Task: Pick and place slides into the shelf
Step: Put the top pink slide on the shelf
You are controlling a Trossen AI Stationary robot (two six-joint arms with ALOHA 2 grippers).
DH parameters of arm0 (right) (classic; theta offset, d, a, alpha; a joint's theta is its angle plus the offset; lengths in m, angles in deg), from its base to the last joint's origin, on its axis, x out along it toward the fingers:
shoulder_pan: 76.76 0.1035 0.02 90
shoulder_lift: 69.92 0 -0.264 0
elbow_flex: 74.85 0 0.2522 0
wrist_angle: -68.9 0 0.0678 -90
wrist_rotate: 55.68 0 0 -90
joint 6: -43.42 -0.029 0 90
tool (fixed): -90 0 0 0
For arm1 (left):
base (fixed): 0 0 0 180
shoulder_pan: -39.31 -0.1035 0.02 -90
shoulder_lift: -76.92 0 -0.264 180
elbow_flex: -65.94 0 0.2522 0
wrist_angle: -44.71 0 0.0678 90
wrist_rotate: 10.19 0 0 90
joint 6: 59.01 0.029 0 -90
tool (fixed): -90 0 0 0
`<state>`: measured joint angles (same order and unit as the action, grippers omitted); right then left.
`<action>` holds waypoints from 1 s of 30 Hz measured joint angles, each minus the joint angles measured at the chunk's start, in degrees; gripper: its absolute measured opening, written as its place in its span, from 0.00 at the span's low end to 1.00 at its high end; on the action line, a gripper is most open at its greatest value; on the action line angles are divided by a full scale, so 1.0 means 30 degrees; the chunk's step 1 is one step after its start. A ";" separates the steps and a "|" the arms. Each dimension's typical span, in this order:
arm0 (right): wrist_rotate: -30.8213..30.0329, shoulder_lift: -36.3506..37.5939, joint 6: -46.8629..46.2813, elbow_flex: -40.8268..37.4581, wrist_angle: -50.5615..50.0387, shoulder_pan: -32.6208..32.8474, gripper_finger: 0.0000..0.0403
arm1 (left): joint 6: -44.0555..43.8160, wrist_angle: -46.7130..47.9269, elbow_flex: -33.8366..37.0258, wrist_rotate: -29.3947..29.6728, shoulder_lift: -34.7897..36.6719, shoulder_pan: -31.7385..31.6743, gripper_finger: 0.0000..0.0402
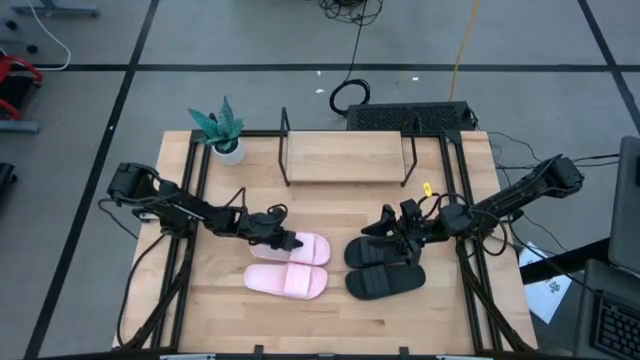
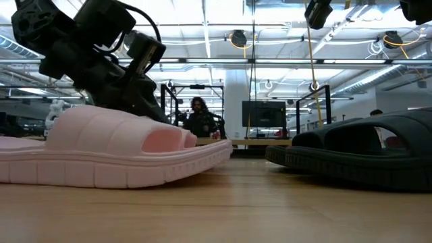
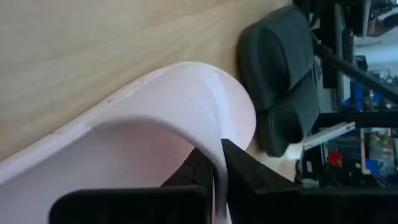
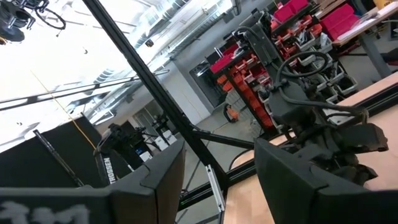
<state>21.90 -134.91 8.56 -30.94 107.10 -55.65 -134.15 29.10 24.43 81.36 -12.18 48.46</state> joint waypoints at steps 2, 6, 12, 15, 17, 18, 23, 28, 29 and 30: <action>0.0000 0.0000 0.0028 0.0000 0.0015 0.0000 0.46 | 0.0036 -0.0302 0.0000 0.0141 0.0001 -0.0069 0.02; 0.0021 0.0000 0.0061 0.0000 0.0111 0.0000 0.46 | -0.0005 -0.0375 0.0000 0.0826 0.0164 -0.0289 0.01; 0.0051 0.0342 0.0130 0.0000 0.0189 0.0000 0.46 | -0.0118 -0.1969 0.0022 0.2395 0.2378 -0.0227 0.00; 0.0051 0.0687 0.0737 0.0000 0.0358 0.0000 0.46 | 0.0093 -0.1573 0.0022 0.4202 0.4453 0.0013 0.00; 0.0035 0.0979 0.1348 -0.0007 0.0660 0.0000 0.46 | 0.0320 -0.1491 0.0022 0.6216 0.5937 0.0258 0.00; -0.0057 0.1086 0.1705 -0.0007 0.1102 -0.0024 0.46 | 0.0379 -0.1489 0.0004 0.7363 0.6625 0.0383 0.00; -0.1583 0.2139 0.4883 -0.0007 0.3258 -0.0036 0.46 | 0.2353 0.0179 -0.2201 1.2324 0.8518 0.1097 0.00; -0.2935 0.3631 0.9289 -0.0007 0.5108 -0.0042 0.46 | 0.6657 0.1560 -0.7738 1.7402 0.7064 0.1611 0.00; -0.2914 0.3923 1.0030 -0.0007 0.5266 -0.0036 0.46 | 0.7599 0.1535 -0.8938 1.8183 0.6387 0.1604 0.00; -0.2915 0.4214 1.0741 -0.0007 0.5323 -0.0036 0.46 | 0.8472 0.1628 -1.0152 1.9063 0.5638 0.1586 0.00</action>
<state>13.15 -122.27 40.79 -30.96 123.07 -55.76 -108.73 33.98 -6.03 138.55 4.73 53.21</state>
